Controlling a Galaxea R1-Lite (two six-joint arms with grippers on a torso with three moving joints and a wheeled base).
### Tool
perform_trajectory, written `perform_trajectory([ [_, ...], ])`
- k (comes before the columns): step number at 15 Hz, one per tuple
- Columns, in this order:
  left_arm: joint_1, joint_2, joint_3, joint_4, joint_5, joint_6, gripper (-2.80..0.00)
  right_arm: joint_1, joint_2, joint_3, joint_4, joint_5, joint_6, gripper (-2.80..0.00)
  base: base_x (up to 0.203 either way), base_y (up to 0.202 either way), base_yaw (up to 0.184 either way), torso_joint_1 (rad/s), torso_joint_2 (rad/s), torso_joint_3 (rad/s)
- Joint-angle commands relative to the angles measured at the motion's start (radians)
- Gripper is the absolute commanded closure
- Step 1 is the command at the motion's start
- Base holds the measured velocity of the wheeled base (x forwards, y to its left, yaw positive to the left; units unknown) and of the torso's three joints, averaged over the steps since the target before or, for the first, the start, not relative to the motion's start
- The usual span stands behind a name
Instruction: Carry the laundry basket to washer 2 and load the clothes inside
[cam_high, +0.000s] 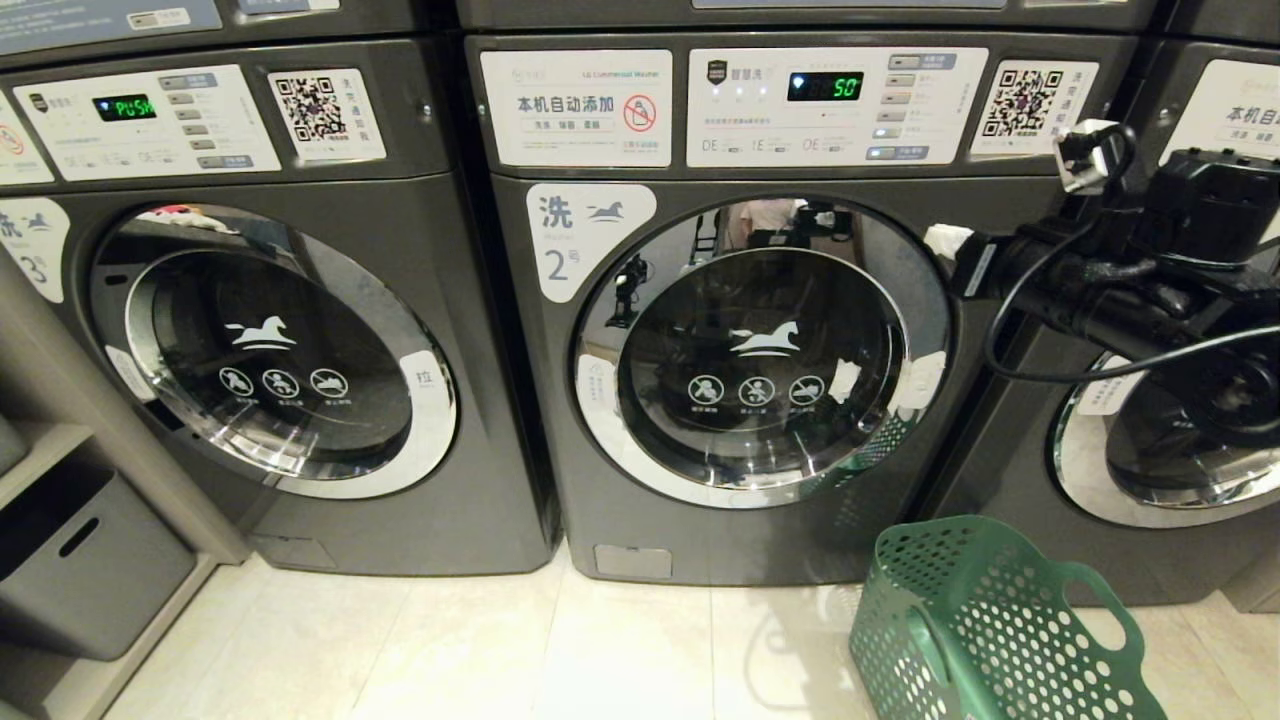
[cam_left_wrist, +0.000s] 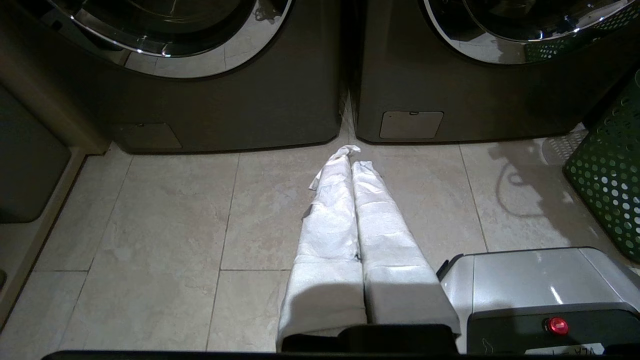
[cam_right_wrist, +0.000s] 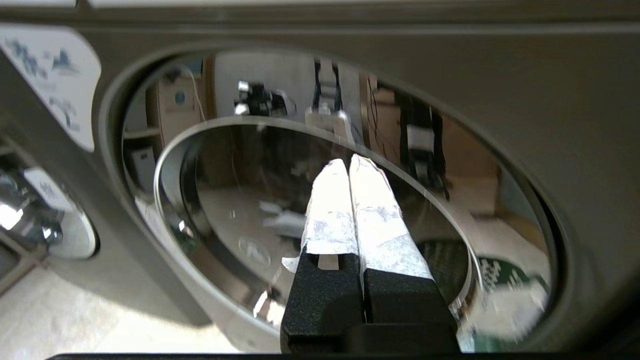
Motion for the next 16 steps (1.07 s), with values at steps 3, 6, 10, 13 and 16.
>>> perform_trajectory([
  [3, 0.0, -0.002, 0.001, -0.001, 0.004, -0.001, 0.0, 0.0, -0.236, 0.296, -0.005, -0.048, -0.009, 0.0, 0.0, 0.0, 0.0, 0.0, 0.0, 0.0],
  [6, 0.0, -0.002, 0.001, -0.001, 0.004, -0.001, 0.0, 0.0, -0.463, 0.596, -0.005, -0.097, -0.012, 0.0, 0.0, 0.0, 0.0, 0.0, 0.0, 0.0],
  [10, 0.0, -0.002, 0.001, -0.002, 0.004, -0.001, 0.0, 0.0, -0.788, 0.939, 0.005, -0.121, -0.03, 0.0, 0.0, 0.0, 0.0, 0.0, 0.0, 0.0],
  [13, 0.0, -0.002, 0.001, -0.001, 0.004, -0.001, 0.0, 0.0, -1.006, 1.094, 0.169, -0.121, -0.073, 0.0, 0.0, 0.0, 0.0, 0.0, 0.0, 0.0],
  [16, 0.0, -0.002, 0.001, -0.001, 0.004, -0.001, 0.0, 0.008, -1.259, 1.1, 0.609, -0.117, -0.106, 0.0, 0.0, 0.0, 0.0, 0.0, 0.0, 0.0],
])
